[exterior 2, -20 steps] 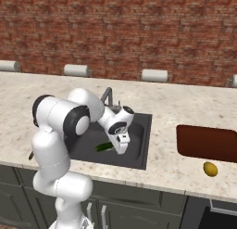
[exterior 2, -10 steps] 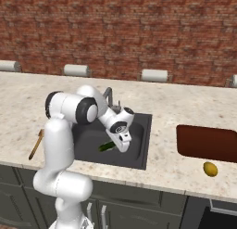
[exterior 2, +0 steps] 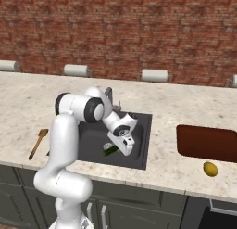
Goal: Pick up all produce items and place them in the sink. Turn on the sink faucet to wash them. Then turn the sink off and put them in the tray.
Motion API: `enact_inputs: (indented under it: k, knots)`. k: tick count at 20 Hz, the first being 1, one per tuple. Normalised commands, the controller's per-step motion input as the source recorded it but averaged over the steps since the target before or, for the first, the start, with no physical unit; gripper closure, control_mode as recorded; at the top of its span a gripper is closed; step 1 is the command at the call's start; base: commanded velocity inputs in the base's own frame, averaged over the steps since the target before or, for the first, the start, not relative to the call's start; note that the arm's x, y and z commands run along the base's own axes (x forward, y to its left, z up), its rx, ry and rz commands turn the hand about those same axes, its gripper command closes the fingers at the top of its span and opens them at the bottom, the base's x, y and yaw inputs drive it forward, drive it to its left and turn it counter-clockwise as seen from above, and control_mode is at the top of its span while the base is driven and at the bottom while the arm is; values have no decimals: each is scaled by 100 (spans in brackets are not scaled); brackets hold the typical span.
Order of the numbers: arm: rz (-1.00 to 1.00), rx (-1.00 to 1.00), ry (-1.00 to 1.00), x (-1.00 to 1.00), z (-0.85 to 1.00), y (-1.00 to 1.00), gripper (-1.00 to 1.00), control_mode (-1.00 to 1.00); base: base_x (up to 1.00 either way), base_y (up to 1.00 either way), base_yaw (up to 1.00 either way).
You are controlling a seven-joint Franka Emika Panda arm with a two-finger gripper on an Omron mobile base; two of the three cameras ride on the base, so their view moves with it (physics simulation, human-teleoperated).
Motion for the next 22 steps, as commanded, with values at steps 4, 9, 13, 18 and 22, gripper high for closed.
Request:
enact_inputs:
  k: [4, 9, 13, 18, 22]
  knots:
    - [6, 0, -5, 7, -34, 0, 100, -100, 0, 0, 0]
    - [5, 1, -7, 10, -17, 0, -100, -100, 0, 0, 0]
    - [4, 3, -7, 13, 0, -1, -100, -100, 0, 0, 0]
    - [2, 0, -2, 0, 19, -7, -100, -100, 0, 0, 0]
    - [1, 0, -2, -22, 72, -12, -100, -100, 0, 0, 0]
